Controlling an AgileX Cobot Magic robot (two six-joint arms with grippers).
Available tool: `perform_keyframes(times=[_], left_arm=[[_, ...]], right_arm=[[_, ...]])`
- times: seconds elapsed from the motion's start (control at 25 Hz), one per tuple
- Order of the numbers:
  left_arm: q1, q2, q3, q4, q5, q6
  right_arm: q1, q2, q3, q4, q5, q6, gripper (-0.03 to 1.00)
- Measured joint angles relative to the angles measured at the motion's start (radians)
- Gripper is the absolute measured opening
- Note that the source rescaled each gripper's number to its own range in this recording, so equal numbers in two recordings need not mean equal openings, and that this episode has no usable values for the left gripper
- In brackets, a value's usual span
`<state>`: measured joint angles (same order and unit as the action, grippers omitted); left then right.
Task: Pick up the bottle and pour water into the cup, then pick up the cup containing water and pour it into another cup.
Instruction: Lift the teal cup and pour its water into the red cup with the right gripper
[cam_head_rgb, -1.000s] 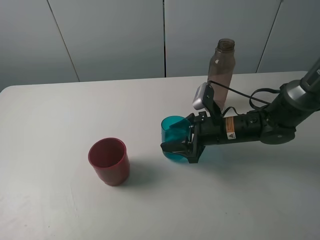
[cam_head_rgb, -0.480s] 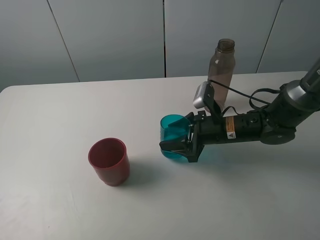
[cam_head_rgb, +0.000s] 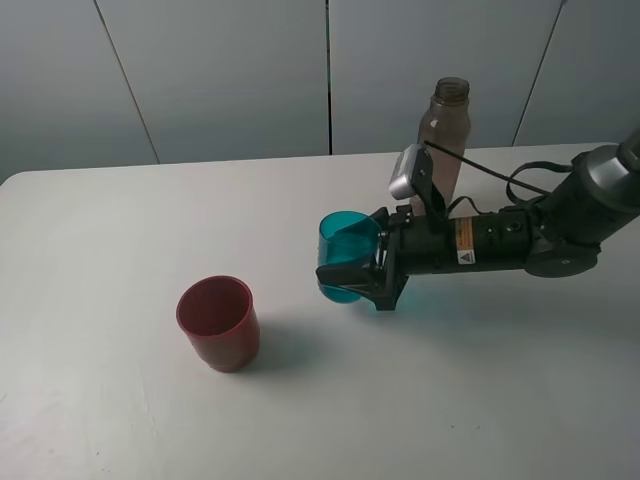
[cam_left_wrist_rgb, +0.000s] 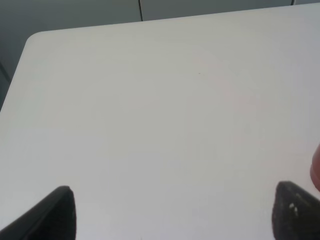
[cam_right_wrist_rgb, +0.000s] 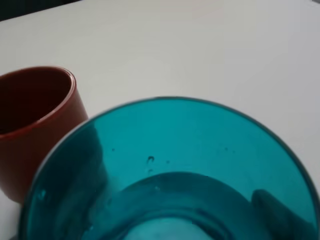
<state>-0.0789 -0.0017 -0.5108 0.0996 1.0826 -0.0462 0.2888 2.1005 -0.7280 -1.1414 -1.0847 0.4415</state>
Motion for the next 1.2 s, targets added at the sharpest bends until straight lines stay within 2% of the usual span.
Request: perform_keyframes(times=[0.32,0.68,0.92,1.08,1.2], left_arm=[[0.0,0.0,0.0,0.0,0.0,0.0],[0.0,0.0,0.0,0.0,0.0,0.0],[0.0,0.0,0.0,0.0,0.0,0.0],[0.0,0.0,0.0,0.0,0.0,0.0],[0.0,0.0,0.0,0.0,0.0,0.0]], right_arm=[[0.0,-0.075,0.0,-0.047,0.0,0.082,0.08],[0.009,-0.137,0.0,-0.052,0.003,0.148,0.08],[0.074,-0.138,0.0,-0.054,0.106,0.159,0.08],[0.108,-0.144,0.002,-0.052,0.135,0.164,0.08],[0.136,-0.165,0.002,-0.04,0.201,0.166,0.08]])
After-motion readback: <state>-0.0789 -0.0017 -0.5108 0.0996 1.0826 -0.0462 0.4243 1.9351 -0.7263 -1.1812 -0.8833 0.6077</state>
